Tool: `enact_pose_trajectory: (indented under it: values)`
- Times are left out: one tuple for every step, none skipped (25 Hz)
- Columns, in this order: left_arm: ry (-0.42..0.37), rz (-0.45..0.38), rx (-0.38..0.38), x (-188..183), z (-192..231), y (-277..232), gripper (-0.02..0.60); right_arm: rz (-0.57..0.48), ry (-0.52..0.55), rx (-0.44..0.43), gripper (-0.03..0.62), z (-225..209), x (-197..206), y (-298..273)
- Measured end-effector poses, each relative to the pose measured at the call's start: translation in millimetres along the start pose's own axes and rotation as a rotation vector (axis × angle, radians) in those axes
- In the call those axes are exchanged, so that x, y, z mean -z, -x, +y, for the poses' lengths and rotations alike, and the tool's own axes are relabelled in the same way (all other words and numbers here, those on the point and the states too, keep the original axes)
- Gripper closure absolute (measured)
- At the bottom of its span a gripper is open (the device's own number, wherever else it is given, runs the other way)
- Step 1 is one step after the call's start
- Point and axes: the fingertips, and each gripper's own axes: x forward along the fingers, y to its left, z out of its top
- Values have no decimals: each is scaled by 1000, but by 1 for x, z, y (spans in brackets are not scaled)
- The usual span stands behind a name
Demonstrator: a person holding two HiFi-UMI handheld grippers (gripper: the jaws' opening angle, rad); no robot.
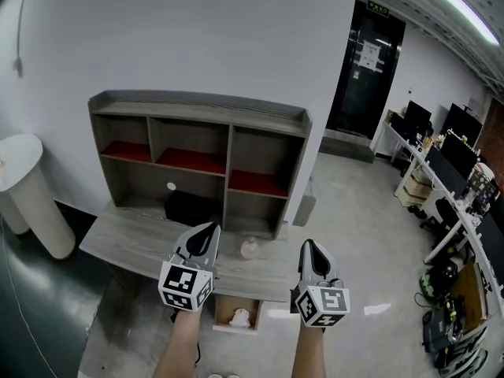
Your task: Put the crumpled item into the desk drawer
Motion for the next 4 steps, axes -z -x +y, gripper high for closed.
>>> enact_pose_trajectory:
  values:
    - [0,2,2,1,-1,-1,581,2,0,2,583,-2,1,0]
    - [0,4,3,2,-2,-3,581,3,0,3,583,-4,1,0]
    - [-1,7,4,3,-3,-4,581,4,0,5,583,-6,2,0]
    - [-1,9,5,5,-3,-6,581,5,0,7,583,-8,3,-1]
